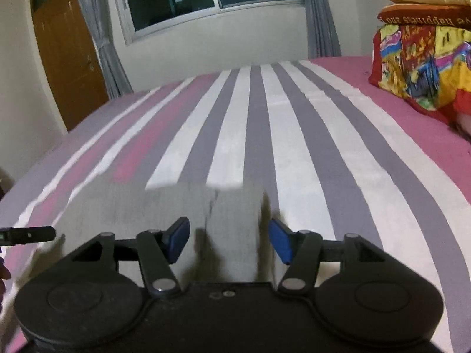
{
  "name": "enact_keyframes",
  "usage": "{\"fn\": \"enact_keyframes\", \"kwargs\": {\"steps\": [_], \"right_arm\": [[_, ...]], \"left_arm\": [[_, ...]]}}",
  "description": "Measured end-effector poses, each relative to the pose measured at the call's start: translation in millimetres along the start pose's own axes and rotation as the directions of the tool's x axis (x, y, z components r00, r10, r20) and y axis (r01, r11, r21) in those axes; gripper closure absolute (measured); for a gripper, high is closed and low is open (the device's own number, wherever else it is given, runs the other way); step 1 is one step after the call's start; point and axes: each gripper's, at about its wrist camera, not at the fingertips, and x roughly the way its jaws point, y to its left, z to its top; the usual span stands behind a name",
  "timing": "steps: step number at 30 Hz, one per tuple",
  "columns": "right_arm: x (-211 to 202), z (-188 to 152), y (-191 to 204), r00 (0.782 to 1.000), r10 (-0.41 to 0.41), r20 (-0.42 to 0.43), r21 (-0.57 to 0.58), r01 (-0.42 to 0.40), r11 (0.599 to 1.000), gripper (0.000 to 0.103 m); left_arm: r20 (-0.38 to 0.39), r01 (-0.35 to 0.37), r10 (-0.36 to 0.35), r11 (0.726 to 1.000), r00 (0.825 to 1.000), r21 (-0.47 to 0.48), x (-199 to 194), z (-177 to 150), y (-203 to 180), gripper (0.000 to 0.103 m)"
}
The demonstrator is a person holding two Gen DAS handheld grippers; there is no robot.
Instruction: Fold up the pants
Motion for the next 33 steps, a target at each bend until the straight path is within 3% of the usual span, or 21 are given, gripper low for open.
{"fn": "enact_keyframes", "kwargs": {"steps": [2,4,6,8,11,14,18,26,33], "right_arm": [[17.8,8.1,2.7,0.999,-0.026,-0.026,-0.018,0.026,1.0,0.044],[47.3,6.7,3.4,0.99,-0.077,-0.121,-0.063,0.07,0.996,0.041],[53.3,3.1,0.8,0.987,-0.087,-0.137,-0.057,0.08,0.995,0.036],[47.7,5.7,-0.2,0.989,-0.074,-0.131,-0.035,0.07,0.997,0.036],[21.8,4.0,6.3,0.998,-0.042,-0.047,-0.013,0.041,0.999,0.035],[25.8,-13.6,8.0,0.991,-0.064,-0.12,-0.042,0.06,0.997,0.035],[7.8,-28.7,7.2,0.994,-0.024,-0.109,0.014,0.026,1.0,0.034],[-19.5,-48.0,13.1,0.989,-0.008,-0.148,-0.004,0.008,1.0,0.031],[-31.8,-43.5,18.2,0.988,-0.023,-0.154,-0.051,0.016,0.999,0.027]], "left_arm": [[-0.081,-0.025,0.021,0.999,0.997,-0.044,26.9,-1.0,7.6,0.002],[-0.067,-0.022,0.019,0.999,0.998,-0.042,36.7,-2.1,10.2,0.0],[-0.07,-0.023,0.02,0.999,0.997,-0.034,37.1,-0.4,8.1,0.0],[-0.054,-0.022,0.022,1.0,0.998,0.002,28.8,0.7,3.1,0.0],[-0.057,-0.008,0.011,0.999,0.998,0.041,19.2,-10.2,-1.7,0.0],[-0.06,-0.022,0.024,0.999,0.998,0.04,7.3,-24.5,-6.3,0.0],[-0.05,-0.049,0.053,0.995,0.997,0.087,-22.0,-48.7,-18.8,0.0],[-0.023,-0.138,0.138,0.989,0.99,-0.048,-71.8,-86.7,-37.0,0.0],[-0.039,-0.155,0.154,0.987,0.987,-0.032,-66.9,-89.0,-53.0,0.0]]}}
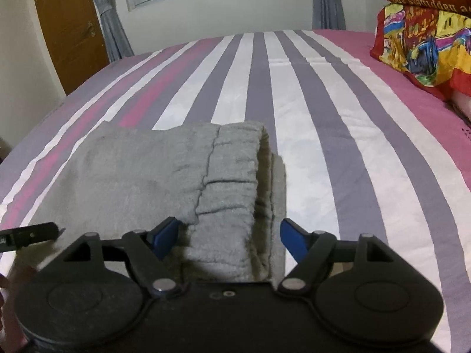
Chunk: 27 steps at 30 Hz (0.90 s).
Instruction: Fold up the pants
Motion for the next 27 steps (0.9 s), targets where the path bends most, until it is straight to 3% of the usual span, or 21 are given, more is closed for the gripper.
{"fn": "enact_keyframes", "kwargs": {"steps": [4,10,14,16,18,22,23,25,27], "right_arm": [[-10.4,-1.0,-0.8,0.999,0.021,0.044,0.022,-0.022,1.0,0.027],[5.8,-13.0,-1.1,0.999,0.004,-0.034,0.039,-0.003,0.999,0.026],[-9.9,-11.9,5.9,0.998,0.027,0.049,0.038,-0.029,0.999,0.025],[1.8,-14.2,5.8,1.0,-0.02,-0.005,0.007,0.02,1.0,0.024],[10.0,-19.8,-3.3,0.998,-0.005,-0.058,0.04,0.007,0.999,0.022],[-18.9,-20.4,-3.9,0.998,0.028,0.051,0.078,-0.032,0.996,0.021],[-21.8,-21.0,-4.3,0.996,0.044,0.08,0.07,-0.049,0.996,0.021],[-8.2,-21.8,-7.2,0.999,0.041,0.011,0.063,-0.042,0.997,0.022],[-7.2,-22.6,-20.9,0.996,0.093,0.006,0.119,-0.093,0.989,0.022]], "left_arm": [[-0.017,0.005,-0.005,1.0,1.0,0.004,7.3,0.2,-3.4,0.0],[-0.021,0.017,-0.016,0.999,1.0,0.027,3.7,-2.2,-1.2,0.0],[-0.019,0.032,-0.031,0.999,0.999,0.023,1.2,-5.1,7.1,0.0],[-0.025,0.041,-0.041,0.999,0.999,0.02,-0.1,-6.4,9.5,0.0],[-0.03,0.046,-0.045,0.998,0.999,0.03,-6.8,-6.1,11.1,0.0],[-0.035,0.079,-0.077,0.995,0.996,0.059,-8.2,-7.2,20.2,0.0],[-0.043,0.094,-0.092,0.994,0.995,0.047,-5.1,-7.5,24.4,0.0],[-0.041,0.172,-0.172,0.985,0.984,-0.022,-3.3,-3.0,40.3,0.0],[-0.028,0.276,-0.279,0.958,0.96,-0.077,-0.7,2.7,58.9,0.0]]}}
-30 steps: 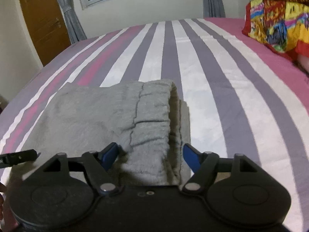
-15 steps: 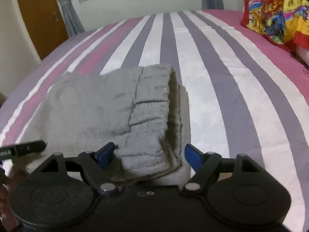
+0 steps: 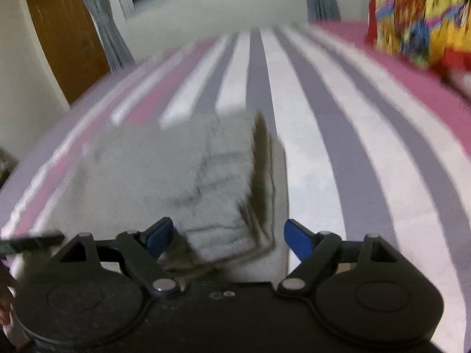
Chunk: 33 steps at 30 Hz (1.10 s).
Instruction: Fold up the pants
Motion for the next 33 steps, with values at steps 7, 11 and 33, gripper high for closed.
{"fn": "enact_keyframes", "kwargs": {"steps": [7,11,33], "right_arm": [[34.2,16.6,-77.8,0.941,0.318,-0.114,0.337,-0.264,0.904,0.018],[63.6,28.2,-89.5,0.911,0.402,-0.094,0.336,-0.351,0.874,0.023],[115.8,89.2,-54.7,0.96,0.267,-0.081,0.21,-0.246,0.946,0.016]], "left_arm": [[-0.151,0.333,-0.357,0.929,0.922,-0.161,67.3,39.0,61.2,0.034],[-0.171,0.404,-0.426,0.902,0.888,-0.151,111.2,57.5,59.8,0.072],[-0.024,0.251,-0.251,0.968,0.968,-0.03,114.3,83.8,41.2,0.034]]}}
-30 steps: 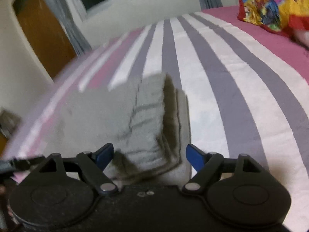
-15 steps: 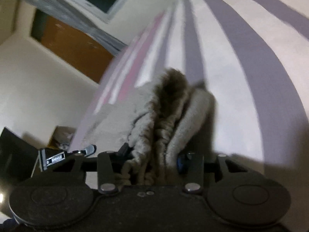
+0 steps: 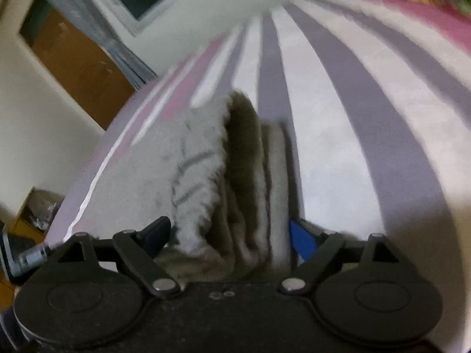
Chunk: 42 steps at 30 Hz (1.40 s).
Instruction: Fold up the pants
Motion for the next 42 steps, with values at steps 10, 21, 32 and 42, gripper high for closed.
{"fn": "enact_keyframes", "kwargs": {"steps": [10,21,32,42], "right_arm": [[-25.1,41.9,20.8,0.982,0.189,-0.024,0.037,-0.188,0.981,0.049],[-55.7,-75.8,38.4,0.964,-0.159,0.211,-0.288,0.217,0.933,0.005],[-111.8,-145.2,60.3,0.878,-0.171,0.447,-0.365,0.354,0.861,0.001],[-152.2,-210.0,94.1,0.874,-0.172,0.455,-0.41,0.377,0.83,0.001]], "left_arm": [[-0.062,0.185,-0.197,0.969,0.978,-0.163,-23.7,10.8,-14.4,0.079],[0.3,-0.331,0.259,0.918,0.918,0.22,-80.0,-119.6,-80.5,0.01],[0.421,-0.42,0.286,0.866,0.861,0.271,-163.1,-162.5,-124.5,0.0],[0.446,-0.437,0.274,0.841,0.852,0.318,-190.9,-202.9,-144.9,0.0]]}}
